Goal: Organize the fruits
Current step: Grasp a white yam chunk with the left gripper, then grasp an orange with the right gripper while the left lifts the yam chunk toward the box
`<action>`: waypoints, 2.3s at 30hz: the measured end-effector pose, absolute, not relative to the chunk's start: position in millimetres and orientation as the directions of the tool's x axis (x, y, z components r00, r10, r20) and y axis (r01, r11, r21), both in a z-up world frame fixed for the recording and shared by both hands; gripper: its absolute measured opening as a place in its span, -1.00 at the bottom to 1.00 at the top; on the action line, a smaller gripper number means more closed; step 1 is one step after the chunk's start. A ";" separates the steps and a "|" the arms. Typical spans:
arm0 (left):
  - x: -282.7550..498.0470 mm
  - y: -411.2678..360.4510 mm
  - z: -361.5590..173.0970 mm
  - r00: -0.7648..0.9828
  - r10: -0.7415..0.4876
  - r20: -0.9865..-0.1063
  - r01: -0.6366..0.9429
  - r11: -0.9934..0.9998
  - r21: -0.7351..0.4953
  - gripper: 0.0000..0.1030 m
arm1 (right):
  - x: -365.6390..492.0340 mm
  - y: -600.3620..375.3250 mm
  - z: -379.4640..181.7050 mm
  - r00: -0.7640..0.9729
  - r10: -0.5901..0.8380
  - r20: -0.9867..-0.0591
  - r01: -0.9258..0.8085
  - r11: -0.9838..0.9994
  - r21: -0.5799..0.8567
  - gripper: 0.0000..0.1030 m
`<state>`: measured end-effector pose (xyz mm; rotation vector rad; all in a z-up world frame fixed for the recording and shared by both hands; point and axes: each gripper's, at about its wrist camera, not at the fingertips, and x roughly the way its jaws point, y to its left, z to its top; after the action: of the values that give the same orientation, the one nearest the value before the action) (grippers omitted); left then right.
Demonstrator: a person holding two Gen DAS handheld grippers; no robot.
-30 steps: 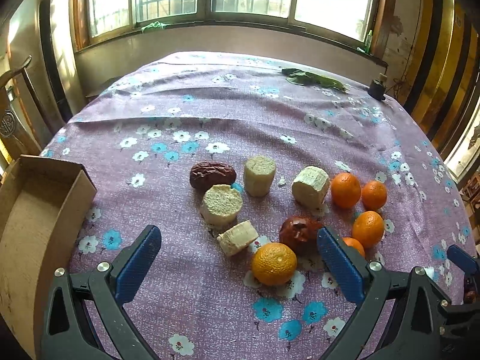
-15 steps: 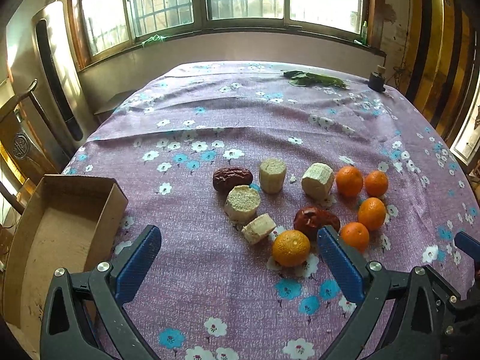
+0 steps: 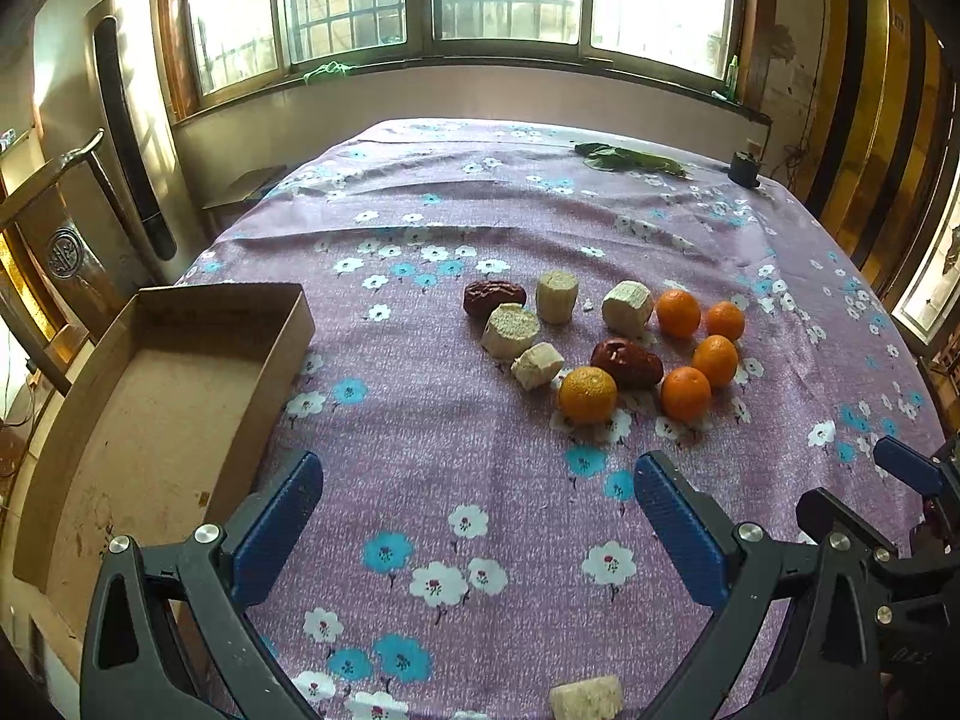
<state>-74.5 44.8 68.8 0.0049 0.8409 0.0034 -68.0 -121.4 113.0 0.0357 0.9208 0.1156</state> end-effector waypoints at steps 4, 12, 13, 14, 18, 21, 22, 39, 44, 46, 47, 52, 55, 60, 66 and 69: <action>-86.3 41.0 66.3 0.658 0.011 -0.753 0.017 0.999 0.030 1.00 | -74.6 -117.7 115.3 0.599 0.117 -0.792 -0.092 0.993 0.077 1.00; -105.7 35.3 60.0 0.642 -0.035 -0.766 0.080 0.997 0.022 1.00 | -80.3 -115.7 118.2 0.598 0.123 -0.792 -0.100 0.992 0.078 1.00; -107.7 35.9 59.3 0.640 -0.039 -0.768 0.084 0.996 0.019 1.00 | -80.7 -115.0 118.0 0.598 0.123 -0.792 -0.103 0.992 0.077 1.00; -109.1 36.8 58.0 0.637 -0.037 -0.770 0.079 0.997 0.017 1.00 | -81.2 -113.5 117.6 0.599 0.124 -0.791 -0.107 0.991 0.075 1.00; -112.3 41.8 52.3 0.623 -0.044 -0.781 0.064 0.998 -0.004 1.00 | -82.4 -111.8 116.4 0.599 0.132 -0.790 -0.112 0.990 0.080 1.00; -114.3 43.5 47.7 0.608 -0.062 -0.791 0.073 0.997 -0.022 1.00 | -82.6 -112.1 115.6 0.597 0.127 -0.792 -0.112 0.991 0.074 1.00; -114.8 43.4 46.1 0.600 -0.072 -0.797 0.081 0.996 -0.029 1.00 | -82.5 -112.3 115.3 0.596 0.124 -0.793 -0.110 0.991 0.072 1.00; -138.9 38.1 27.7 0.555 -0.133 -0.821 0.200 0.980 -0.024 1.00 | -83.1 -117.1 110.2 0.593 0.154 -0.790 -0.122 0.987 0.101 1.00; -142.3 32.3 24.2 0.546 -0.162 -0.822 0.250 0.968 -0.024 0.96 | -82.1 -114.8 107.2 0.583 0.171 -0.794 -0.137 0.984 0.112 1.00; -142.1 29.6 22.5 0.543 -0.166 -0.823 0.266 0.964 -0.019 0.72 | -81.9 -113.4 107.0 0.583 0.173 -0.794 -0.144 0.984 0.108 1.00; -140.7 28.2 20.6 0.538 -0.166 -0.827 0.270 0.963 -0.018 0.42 | -81.8 -113.0 107.1 0.584 0.176 -0.792 -0.147 0.983 0.110 1.00; -140.4 22.8 14.2 0.513 -0.190 -0.837 0.301 0.953 -0.032 -0.39 | -81.5 -109.6 106.3 0.583 0.193 -0.789 -0.170 0.979 0.115 0.91; -136.7 29.1 14.8 0.503 -0.210 -0.838 0.291 0.955 -0.064 -0.40 | -80.4 -107.9 105.7 0.579 0.199 -0.791 -0.177 0.977 0.115 0.86; -126.2 47.2 32.2 0.534 -0.191 -0.824 0.242 0.968 -0.067 -0.40 | -72.7 -102.1 106.2 0.562 0.263 -0.784 -0.205 0.963 0.176 0.86; -105.9 75.7 56.3 0.574 -0.131 -0.809 0.154 0.987 -0.050 -0.40 | -47.0 -76.5 106.3 0.531 0.337 -0.777 -0.266 0.938 0.224 0.54; -97.5 89.7 63.2 0.581 -0.091 -0.809 0.112 0.993 -0.031 -0.40 | -26.4 -56.7 96.8 0.490 0.358 -0.795 -0.306 0.924 0.227 0.40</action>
<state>-97.5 89.7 63.2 0.0243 0.9430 -0.1184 -26.4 -56.7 96.8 0.0576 0.9786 0.4034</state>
